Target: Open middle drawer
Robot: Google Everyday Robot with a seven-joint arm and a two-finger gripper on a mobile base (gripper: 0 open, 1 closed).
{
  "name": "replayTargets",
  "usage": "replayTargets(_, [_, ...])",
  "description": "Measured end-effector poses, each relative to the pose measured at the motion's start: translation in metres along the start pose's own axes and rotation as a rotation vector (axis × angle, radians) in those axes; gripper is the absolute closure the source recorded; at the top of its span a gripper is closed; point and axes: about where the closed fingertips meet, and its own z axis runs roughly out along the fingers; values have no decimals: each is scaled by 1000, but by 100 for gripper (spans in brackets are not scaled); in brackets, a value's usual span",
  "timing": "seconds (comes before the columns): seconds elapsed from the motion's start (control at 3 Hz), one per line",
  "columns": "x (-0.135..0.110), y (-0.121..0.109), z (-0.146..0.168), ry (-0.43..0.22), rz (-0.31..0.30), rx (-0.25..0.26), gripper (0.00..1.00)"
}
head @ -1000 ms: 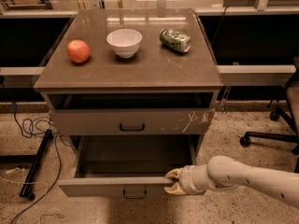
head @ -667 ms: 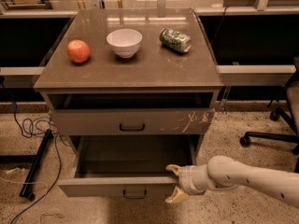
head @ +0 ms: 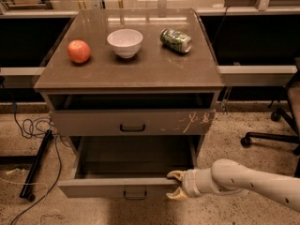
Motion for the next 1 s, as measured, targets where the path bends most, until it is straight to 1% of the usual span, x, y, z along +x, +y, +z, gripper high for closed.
replayTargets(0.33, [7, 26, -2, -55, 27, -27, 80])
replayTargets(0.67, [2, 24, -7, -55, 27, -27, 100])
replayTargets(1.0, [-1, 23, -10, -56, 27, -27, 100])
